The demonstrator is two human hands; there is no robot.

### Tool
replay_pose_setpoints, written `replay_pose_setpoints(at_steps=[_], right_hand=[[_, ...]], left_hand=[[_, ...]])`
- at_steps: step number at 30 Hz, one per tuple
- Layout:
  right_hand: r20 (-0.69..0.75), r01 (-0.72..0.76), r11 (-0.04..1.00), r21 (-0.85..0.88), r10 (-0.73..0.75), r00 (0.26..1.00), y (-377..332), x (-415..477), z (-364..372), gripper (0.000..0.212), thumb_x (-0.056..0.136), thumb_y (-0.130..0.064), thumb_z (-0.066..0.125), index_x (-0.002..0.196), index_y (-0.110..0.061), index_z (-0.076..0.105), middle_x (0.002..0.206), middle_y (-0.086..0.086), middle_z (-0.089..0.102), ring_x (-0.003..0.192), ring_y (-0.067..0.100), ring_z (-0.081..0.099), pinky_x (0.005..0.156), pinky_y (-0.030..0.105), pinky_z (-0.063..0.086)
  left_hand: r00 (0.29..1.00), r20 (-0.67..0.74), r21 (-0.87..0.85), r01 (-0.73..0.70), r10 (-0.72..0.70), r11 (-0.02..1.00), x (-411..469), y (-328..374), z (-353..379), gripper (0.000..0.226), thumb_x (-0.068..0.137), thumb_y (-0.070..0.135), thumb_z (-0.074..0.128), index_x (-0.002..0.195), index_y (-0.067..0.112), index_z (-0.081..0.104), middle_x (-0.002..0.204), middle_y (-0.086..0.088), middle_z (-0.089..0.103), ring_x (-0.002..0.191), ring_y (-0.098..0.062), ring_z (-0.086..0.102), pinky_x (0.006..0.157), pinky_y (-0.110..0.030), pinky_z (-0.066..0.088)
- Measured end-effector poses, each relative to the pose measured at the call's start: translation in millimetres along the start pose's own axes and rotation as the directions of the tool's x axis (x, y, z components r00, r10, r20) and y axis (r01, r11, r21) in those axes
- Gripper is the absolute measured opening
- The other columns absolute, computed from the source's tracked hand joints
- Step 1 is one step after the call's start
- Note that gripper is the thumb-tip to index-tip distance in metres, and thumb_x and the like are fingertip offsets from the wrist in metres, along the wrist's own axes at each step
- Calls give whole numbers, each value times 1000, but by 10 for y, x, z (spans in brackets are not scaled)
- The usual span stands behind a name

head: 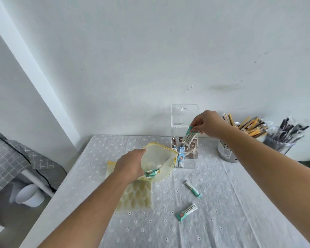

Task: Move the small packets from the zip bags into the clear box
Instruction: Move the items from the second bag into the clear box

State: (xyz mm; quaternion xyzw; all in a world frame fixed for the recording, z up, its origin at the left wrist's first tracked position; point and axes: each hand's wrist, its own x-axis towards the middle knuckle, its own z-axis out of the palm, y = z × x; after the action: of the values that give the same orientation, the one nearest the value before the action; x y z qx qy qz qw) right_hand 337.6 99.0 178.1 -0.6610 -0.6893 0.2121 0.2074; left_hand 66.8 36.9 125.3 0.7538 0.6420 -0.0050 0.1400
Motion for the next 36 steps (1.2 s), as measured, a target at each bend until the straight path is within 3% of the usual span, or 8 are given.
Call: replay_pose_setpoints(at_steps=[3, 7, 15, 20, 26, 31, 34, 36], right_hand=[[32, 14, 989, -144, -10, 999, 126, 91, 160, 14, 82, -9, 69, 94, -11, 76, 85, 4, 72, 73, 13, 61, 59, 17, 46], [76, 19, 967, -253, 0, 997, 317, 271, 387, 15, 86, -10, 65, 96, -12, 75, 97, 6, 75, 89, 20, 68, 81, 30, 55], [295, 89, 919, -383, 30, 955, 483, 412, 678, 22, 84, -16, 69, 105, -15, 73, 105, 2, 73, 99, 20, 65, 84, 26, 48], [289, 64, 934, -350, 42, 956, 596, 466, 816, 15, 81, -12, 70, 94, -20, 76, 100, 0, 74, 91, 17, 68, 86, 31, 55], [198, 49, 946, -321, 16, 980, 537, 473, 714, 18, 87, -7, 61, 95, -17, 74, 100, 2, 73, 86, 19, 69, 83, 34, 57], [85, 94, 986, -140, -83, 993, 196, 261, 561, 13, 86, -13, 66, 96, -14, 73, 94, 1, 73, 69, 8, 59, 69, 21, 51], [39, 172, 985, 14, -172, 984, -134, 14, 561, 10, 82, -15, 71, 91, -15, 75, 74, -13, 65, 60, -3, 53, 56, 3, 40], [70, 228, 971, 75, -233, 970, -336, -158, 636, 10, 80, -14, 73, 90, -13, 75, 67, -19, 57, 55, -6, 53, 54, 1, 39]], left_hand=[[1000, -24, 20, 2, -2, 1000, -15, 15, 12, 74, 82, 16, 59, 146, 33, 25, 149, 11, 35, 127, -18, 46, 94, -29, 43], [999, -50, 20, 2, -1, 1000, -14, 9, 20, 74, 81, 18, 61, 145, 34, 27, 148, 14, 36, 125, -18, 48, 94, -30, 44], [998, -62, -13, -9, 9, 1000, -15, -19, 45, 74, 81, 20, 59, 146, 36, 25, 150, 18, 32, 128, -13, 45, 94, -25, 41], [998, -59, -22, -8, 7, 1000, 18, -42, 71, 74, 81, 20, 58, 146, 36, 25, 150, 19, 31, 129, -12, 44, 92, -25, 41], [999, -49, -21, -3, 1, 1000, 43, -31, 60, 75, 82, 20, 59, 146, 36, 24, 151, 19, 29, 131, -11, 42, 94, -25, 41], [999, -34, -56, -6, 4, 998, 29, -5, 39, 77, 80, 18, 60, 146, 33, 25, 151, 16, 31, 129, -14, 45, 93, -27, 43], [1000, -25, -106, -8, 6, 994, 10, -3, 63, 78, 79, 15, 62, 147, 31, 26, 150, 13, 33, 128, -15, 45, 94, -27, 43], [999, -31, -144, -10, 6, 990, -6, -19, 88, 79, 78, 13, 63, 146, 30, 27, 150, 11, 34, 129, -16, 44, 97, -28, 43]])
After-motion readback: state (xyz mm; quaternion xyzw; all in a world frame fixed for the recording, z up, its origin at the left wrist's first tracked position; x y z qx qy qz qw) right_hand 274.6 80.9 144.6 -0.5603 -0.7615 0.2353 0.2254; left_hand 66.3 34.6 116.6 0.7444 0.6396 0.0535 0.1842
